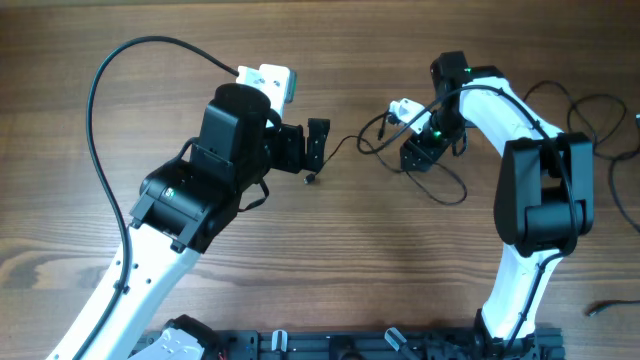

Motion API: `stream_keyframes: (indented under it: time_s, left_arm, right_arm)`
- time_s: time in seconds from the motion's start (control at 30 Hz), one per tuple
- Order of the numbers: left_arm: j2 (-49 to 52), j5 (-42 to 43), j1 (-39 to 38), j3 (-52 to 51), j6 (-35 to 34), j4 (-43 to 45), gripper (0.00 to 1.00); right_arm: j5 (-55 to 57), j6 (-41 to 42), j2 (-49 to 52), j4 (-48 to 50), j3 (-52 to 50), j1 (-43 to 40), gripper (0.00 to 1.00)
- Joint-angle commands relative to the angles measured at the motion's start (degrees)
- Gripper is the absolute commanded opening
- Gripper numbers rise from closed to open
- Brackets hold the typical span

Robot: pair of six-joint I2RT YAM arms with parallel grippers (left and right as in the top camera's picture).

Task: Untangle cables

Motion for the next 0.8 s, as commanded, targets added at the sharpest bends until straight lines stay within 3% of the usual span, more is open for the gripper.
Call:
stream_keyframes:
  time_s: [0.0, 0.33, 0.47, 0.53, 0.77]
  left_arm:
    - [0.0, -0.6, -0.1, 0.2, -0.7, 0.2, 1.00]
    - [0.0, -0.6, -0.1, 0.2, -0.7, 0.2, 1.00]
    - [0.0, -0.6, -0.1, 0.2, -0.7, 0.2, 1.00]
    - [0.0, -0.6, -0.1, 0.2, -0.7, 0.2, 1.00]
    - [0.0, -0.6, -0.1, 0.2, -0.7, 0.2, 1.00]
  right_arm:
    - [6.2, -5.7, 2.6, 0.9, -1.8, -0.1, 0.67]
    - [6.0, -5.6, 2.6, 2.9, -7.5, 3.8, 0.63]
    - [8.6, -4.5, 2.6, 4.2, -7.5, 4.7, 0.52]
    - [11.1, -1.0, 2.6, 6.6, -7.5, 4.7, 0.52]
    - [10.8, -4.7, 0.3, 7.5, -7.4, 4.6, 0.49]
